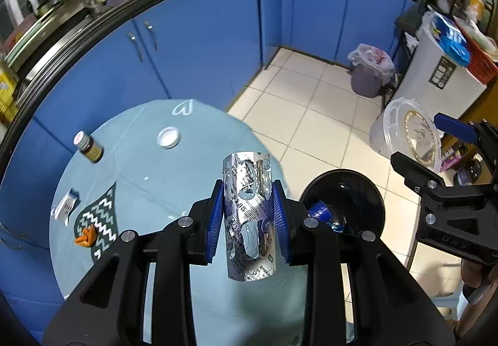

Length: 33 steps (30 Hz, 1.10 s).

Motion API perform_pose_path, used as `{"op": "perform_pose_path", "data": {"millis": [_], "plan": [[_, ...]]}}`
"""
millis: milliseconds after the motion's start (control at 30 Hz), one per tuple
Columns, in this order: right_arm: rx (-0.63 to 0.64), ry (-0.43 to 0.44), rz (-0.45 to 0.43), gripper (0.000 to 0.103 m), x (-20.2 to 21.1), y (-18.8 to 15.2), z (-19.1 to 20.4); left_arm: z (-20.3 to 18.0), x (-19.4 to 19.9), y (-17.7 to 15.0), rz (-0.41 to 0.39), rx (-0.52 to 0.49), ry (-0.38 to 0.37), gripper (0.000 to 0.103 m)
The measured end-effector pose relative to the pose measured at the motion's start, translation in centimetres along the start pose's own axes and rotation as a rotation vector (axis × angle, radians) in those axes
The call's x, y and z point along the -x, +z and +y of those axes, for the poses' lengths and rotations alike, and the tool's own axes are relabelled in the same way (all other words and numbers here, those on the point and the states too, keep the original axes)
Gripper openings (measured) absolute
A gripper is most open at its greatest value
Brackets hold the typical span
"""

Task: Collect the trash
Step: 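Carry both items to the black bin while the right gripper releases the clear lid inside, then open the left gripper over the black bin to drop the blister pack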

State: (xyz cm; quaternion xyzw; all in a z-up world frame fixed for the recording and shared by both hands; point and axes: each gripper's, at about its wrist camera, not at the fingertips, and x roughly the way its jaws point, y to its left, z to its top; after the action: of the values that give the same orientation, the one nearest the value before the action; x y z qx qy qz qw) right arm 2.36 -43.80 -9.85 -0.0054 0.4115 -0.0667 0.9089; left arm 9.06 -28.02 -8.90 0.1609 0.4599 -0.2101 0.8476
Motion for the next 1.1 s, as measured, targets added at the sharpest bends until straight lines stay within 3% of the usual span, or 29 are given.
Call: {"op": "perform_pose_path", "data": {"millis": [600,667,800,1100], "plan": [[-0.086,-0.04,-0.025,0.085,1.2,-2.0,-4.4,-5.4,-0.3,1.5,-0.001,-0.083,-0.036,0.031],[-0.094,-0.038,-0.029,0.091,1.4,-2.2,-4.7,-5.9,-0.3,1.5,-0.002,-0.091,-0.042,0.031],[-0.12,-0.026,-0.05,0.092,2.0,-2.5,-5.7,-6.7,-0.4,1.7,-0.001,-0.102,-0.047,0.031],[-0.169,-0.078,-0.045,0.092,2.0,-2.8,-7.3,-8.1,-0.5,1.8,0.002,-0.129,-0.068,0.031]]}}
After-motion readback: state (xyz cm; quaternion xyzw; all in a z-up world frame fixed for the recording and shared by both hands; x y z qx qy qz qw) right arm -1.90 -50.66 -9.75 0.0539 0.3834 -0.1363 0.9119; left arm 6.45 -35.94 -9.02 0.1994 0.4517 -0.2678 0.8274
